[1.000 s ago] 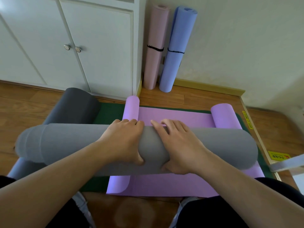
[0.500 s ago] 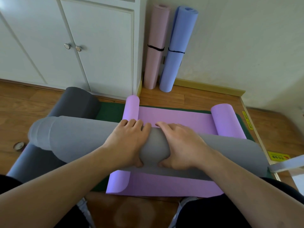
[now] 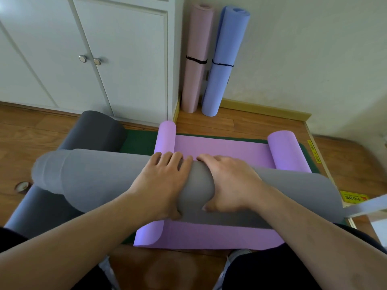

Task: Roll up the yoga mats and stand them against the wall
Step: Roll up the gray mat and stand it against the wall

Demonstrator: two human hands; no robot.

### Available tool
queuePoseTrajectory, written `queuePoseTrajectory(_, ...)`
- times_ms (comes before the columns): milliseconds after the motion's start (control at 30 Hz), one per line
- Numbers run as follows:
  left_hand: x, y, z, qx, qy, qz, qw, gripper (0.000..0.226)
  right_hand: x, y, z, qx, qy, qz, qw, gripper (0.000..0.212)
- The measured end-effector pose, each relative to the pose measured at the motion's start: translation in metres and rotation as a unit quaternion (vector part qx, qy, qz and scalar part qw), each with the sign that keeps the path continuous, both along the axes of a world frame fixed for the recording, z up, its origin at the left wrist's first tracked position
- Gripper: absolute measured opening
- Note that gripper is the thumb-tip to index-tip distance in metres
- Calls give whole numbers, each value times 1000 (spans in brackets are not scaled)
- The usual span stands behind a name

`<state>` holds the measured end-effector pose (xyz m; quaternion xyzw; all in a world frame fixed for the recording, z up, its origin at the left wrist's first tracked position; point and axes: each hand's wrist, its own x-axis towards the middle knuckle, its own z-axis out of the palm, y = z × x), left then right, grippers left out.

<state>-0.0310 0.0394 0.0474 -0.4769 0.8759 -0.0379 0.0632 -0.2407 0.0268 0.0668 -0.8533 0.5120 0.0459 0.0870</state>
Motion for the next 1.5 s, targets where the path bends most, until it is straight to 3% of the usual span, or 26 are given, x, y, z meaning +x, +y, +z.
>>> queuePoseTrajectory(133, -4, -4, -4, -10, -18, 1, 1000, 110, 2, 5, 0, 21, -13, 2, 1000, 105)
queuePoseTrajectory(333, 11, -11, 15, 78, 65, 22, 995, 92, 7, 13, -8, -44, 57, 47, 996, 146)
queuePoseTrajectory(433, 15, -13, 17, 105, 71, 33, 991, 91, 8, 8, -13, -55, 32, 51, 997, 124)
queuePoseTrajectory(533, 13, -11, 15, 37, 99, 23, 994, 89, 3, -1, -14, -79, 6, 40, 996, 106)
queuePoseTrajectory(667, 0, 0, 19, -82, 178, 35, 980, 67, -11, -19, -4, -22, -58, -68, 996, 112)
queuePoseTrajectory(767, -7, 1, 31, 36, 239, 126, 962, 41, -17, -28, 9, 6, -165, -144, 976, 110)
queuePoseTrajectory(867, -10, -10, 38, 159, 393, 256, 869, 48, -19, -32, 21, -8, -233, -192, 953, 108)
queuePoseTrajectory(967, -15, -23, 52, 178, 530, 313, 768, 73, -18, -30, 27, -43, -325, -207, 922, 100)
queuePoseTrajectory(1100, -16, -40, 78, 204, 656, 306, 659, 88, -9, -22, 29, -65, -402, -219, 887, 93)
queuePoseTrajectory(1200, -5, -50, 100, 219, 737, 286, 572, 110, -1, -13, 26, -58, -414, -217, 882, 100)
queuePoseTrajectory(1267, 2, -54, 110, 211, 769, 265, 542, 107, 4, -8, 21, -60, -404, -208, 888, 105)
queuePoseTrajectory(1333, 3, -55, 114, 203, 772, 237, 553, 108, 6, -5, 13, -40, -411, -216, 885, 109)
queuePoseTrajectory(1433, -2, -53, 103, 183, 742, 225, 604, 115, -1, -4, 8, 26, -388, -222, 894, 111)
queuePoseTrajectory(1500, -5, -50, 94, 163, 710, 228, 646, 114, -12, -5, 13, 36, -325, -208, 922, 88)
